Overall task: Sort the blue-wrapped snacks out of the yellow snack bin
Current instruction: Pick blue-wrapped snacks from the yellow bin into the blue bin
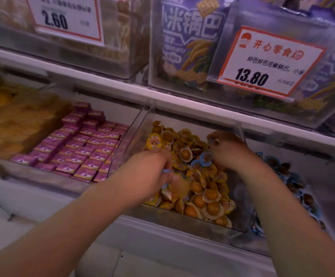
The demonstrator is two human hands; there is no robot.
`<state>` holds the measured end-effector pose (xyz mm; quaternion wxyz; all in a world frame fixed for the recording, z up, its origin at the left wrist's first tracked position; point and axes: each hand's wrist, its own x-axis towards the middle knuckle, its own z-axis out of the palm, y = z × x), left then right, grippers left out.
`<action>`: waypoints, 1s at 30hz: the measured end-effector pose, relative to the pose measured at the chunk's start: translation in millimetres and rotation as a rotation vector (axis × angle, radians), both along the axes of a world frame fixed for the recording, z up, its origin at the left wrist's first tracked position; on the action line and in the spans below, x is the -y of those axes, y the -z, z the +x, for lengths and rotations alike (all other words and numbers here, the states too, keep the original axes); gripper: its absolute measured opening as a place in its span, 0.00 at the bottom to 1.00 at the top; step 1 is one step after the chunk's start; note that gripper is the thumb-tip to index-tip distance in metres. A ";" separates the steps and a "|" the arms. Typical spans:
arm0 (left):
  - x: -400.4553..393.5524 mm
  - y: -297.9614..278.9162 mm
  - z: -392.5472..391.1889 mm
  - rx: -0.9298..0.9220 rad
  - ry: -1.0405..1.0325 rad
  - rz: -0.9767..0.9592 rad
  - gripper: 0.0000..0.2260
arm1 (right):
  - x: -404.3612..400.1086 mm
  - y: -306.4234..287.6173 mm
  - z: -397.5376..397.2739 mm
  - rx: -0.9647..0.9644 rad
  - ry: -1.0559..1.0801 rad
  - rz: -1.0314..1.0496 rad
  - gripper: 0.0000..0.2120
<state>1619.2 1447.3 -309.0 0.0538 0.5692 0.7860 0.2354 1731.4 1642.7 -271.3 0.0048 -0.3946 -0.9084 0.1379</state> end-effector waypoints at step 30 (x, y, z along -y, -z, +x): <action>-19.9 -6.2 54.8 0.443 -0.004 0.518 0.15 | 94.0 5.4 40.9 -0.978 0.150 -1.697 0.21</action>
